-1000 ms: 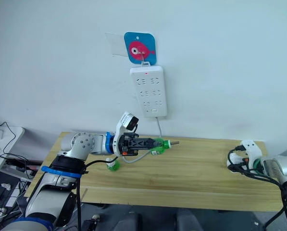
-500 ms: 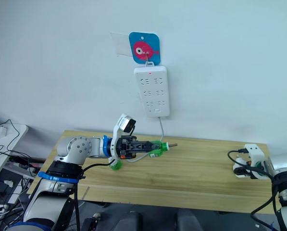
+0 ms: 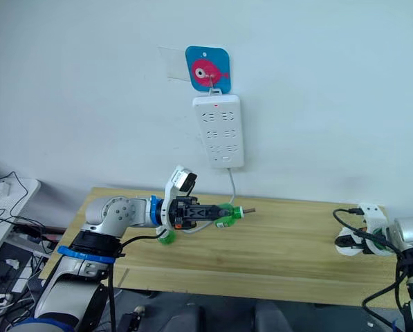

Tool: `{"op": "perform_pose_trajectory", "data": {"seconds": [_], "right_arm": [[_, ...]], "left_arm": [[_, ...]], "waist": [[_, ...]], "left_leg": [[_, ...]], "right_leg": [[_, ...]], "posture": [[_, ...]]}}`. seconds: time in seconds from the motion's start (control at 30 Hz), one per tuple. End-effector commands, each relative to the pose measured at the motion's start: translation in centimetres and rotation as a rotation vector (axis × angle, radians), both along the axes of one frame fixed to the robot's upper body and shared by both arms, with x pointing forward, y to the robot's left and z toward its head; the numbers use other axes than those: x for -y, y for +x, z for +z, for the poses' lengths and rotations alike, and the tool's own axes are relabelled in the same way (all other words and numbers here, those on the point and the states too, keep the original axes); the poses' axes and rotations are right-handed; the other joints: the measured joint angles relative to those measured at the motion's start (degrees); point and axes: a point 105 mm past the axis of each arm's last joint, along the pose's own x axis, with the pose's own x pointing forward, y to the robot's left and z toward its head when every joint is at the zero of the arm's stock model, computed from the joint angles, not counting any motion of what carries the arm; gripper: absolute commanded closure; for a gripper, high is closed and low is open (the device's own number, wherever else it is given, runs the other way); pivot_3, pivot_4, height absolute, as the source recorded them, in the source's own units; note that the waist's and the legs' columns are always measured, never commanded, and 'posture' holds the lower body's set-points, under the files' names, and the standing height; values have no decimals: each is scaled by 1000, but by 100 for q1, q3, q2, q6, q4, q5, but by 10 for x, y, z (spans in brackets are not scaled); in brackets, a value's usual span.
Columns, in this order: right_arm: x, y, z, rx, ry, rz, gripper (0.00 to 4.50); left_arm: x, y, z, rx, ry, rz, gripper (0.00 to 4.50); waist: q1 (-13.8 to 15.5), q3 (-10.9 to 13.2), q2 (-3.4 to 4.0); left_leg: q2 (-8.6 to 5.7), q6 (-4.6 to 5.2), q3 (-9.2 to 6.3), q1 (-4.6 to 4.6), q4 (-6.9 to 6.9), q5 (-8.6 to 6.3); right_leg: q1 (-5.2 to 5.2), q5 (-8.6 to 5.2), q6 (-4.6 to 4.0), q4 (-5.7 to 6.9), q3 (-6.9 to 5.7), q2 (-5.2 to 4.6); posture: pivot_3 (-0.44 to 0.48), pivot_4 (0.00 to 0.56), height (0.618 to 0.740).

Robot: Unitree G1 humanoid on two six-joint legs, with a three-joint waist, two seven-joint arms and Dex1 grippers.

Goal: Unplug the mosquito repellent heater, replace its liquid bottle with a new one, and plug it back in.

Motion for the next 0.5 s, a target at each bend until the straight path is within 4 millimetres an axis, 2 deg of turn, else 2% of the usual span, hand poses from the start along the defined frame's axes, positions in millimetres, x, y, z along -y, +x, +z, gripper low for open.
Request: {"op": "perform_pose_trajectory", "data": {"seconds": [0.03,0.13,0.23,0.37,0.5], "right_arm": [[3,6,49,155,-71,83,34],[-15,3,75,256,-34,161,34],[-47,6,95,426,224,105,34],[-71,3,104,641,486,-74,34],[-113,-3,113,741,724,-135,34]], "left_arm": [[1,2,10,52,-31,-16,2280],[2,5,10,99,-45,5,2280],[9,6,10,206,-62,21,2280],[22,21,11,426,-74,154,2280],[35,37,19,593,-99,305,2280]], "waist": [[1,0,0],[-13,0,0],[-54,4,-13],[-38,4,-12],[-26,7,-6]], "left_leg": [[-2,0,1,-1,0,0],[-2,-1,0,0,-1,-1],[3,-1,-2,3,-1,-1],[3,-8,-8,5,0,3],[1,-9,-4,1,-1,2]], "right_leg": [[0,0,1,-1,0,-2],[0,-11,19,-1,-1,-3],[3,-12,22,1,-1,0],[11,-7,14,3,-6,-2],[5,2,3,3,-1,-7]], "posture": [[31,137,740],[11,138,740],[3,138,740],[-17,136,740],[-24,143,740]]}}
